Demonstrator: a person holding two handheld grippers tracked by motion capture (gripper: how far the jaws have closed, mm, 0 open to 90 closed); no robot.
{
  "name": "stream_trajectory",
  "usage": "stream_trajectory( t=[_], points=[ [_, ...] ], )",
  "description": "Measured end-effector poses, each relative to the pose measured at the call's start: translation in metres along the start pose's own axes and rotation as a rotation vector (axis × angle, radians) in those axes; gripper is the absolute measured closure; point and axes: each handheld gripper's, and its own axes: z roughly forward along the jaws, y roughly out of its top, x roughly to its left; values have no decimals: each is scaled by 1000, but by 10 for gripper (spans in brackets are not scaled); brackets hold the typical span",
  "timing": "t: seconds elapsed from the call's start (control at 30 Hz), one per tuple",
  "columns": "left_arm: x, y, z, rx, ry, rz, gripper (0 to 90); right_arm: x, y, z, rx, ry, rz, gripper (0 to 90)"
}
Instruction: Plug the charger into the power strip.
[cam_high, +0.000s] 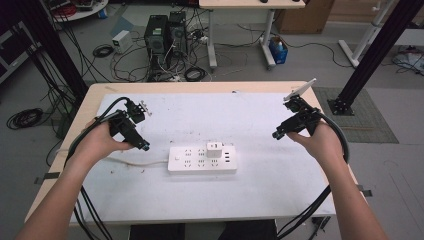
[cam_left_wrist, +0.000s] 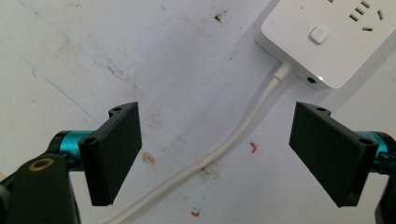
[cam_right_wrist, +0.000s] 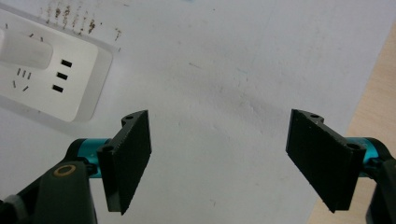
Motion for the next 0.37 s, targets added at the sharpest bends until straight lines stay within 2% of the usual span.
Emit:
stream_trajectory(
  t=[0.03,0.1,0.17,0.2,0.37],
  points=[
    [1,0,-1,11,0,14,170,0,0,0,2,-1,-3,219],
    [1,0,0,13,0,16,170,0,0,1,0,-1,-4,219],
    [0,0,0,0,-2,4,170,0,-1,1,1,-1,-6,219],
    [1,1,-1,8,-2,15,170,0,-1,1,2,-1,-7,219],
    [0,1,-1,-5,-2,3,170,1,0,1,0,-4,-22,220]
  ],
)
